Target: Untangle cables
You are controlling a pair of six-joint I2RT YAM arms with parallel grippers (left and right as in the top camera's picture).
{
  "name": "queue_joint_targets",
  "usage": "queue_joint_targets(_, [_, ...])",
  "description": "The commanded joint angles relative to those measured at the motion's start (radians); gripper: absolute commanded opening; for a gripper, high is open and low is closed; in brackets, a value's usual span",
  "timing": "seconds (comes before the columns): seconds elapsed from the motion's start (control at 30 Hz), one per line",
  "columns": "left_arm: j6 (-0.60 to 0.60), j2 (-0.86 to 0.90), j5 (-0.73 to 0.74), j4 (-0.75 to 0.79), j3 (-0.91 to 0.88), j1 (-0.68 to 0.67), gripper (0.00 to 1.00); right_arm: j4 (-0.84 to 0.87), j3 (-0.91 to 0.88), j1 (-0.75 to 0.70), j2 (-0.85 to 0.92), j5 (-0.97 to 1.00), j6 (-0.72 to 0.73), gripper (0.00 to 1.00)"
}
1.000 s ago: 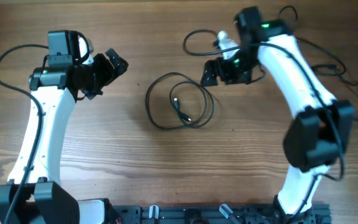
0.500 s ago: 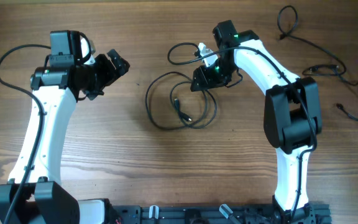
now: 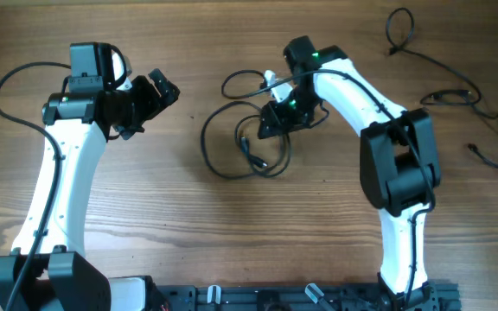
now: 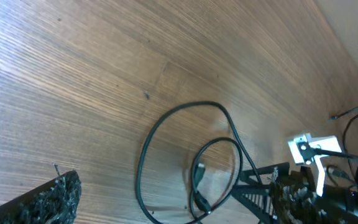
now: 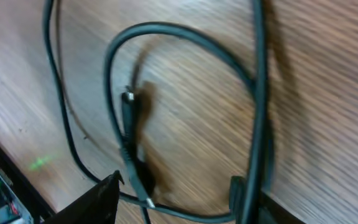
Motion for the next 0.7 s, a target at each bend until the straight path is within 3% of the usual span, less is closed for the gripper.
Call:
queue_joint_targets(0.0, [-0.006, 0.009, -0.013, -0.012, 0.002, -0.004, 1.0, 0.032, -0.002, 0.034, 0.02, 0.002, 0.016, 0.54])
queue_joint_targets(0.07, [-0.006, 0.009, -0.013, -0.015, 0.002, -0.004, 1.0, 0.054, -0.002, 0.037, 0.02, 0.08, 0.105, 0.34])
queue_joint_targets(0.13, [-0.006, 0.009, -0.013, -0.018, 0.002, -0.004, 1.0, 0.085, -0.002, 0.036, 0.02, 0.243, 0.264, 0.25])
queue_joint_targets(0.2, [-0.006, 0.009, -0.013, -0.018, 0.002, -0.004, 1.0, 0.106, -0.002, 0.037, 0.02, 0.342, 0.325, 0.31])
queue_joint_targets(0.3, [-0.006, 0.009, -0.013, -0.019, 0.002, -0.004, 1.0, 0.15, -0.002, 0.038, 0.021, 0.36, 0.28, 0.47])
queue_joint_targets(0.4, [-0.006, 0.009, -0.013, -0.019, 0.002, -0.004, 1.0, 0.122, -0.005, 0.057, 0.021, 0.299, 0.15, 0.48])
queue_joint_targets(0.57, [-0.006, 0.009, -0.013, -0.019, 0.002, -0.004, 1.0, 0.153, -0.064, 0.076, 0.021, 0.277, 0.138, 0.47])
queue_joint_targets(0.6, [-0.006, 0.009, -0.013, -0.019, 0.002, -0.004, 1.0, 0.155, -0.064, 0.076, 0.021, 0.277, 0.138, 0.43])
queue_joint_targets(0.63, [-0.006, 0.009, -0.013, -0.019, 0.002, -0.004, 1.0, 0.156, -0.064, 0.076, 0.021, 0.277, 0.14, 0.21])
queue_joint_targets(0.67, [-0.006, 0.009, -0.013, -0.019, 0.002, -0.004, 1.0, 0.156, -0.064, 0.076, 0.021, 0.277, 0.142, 0.08])
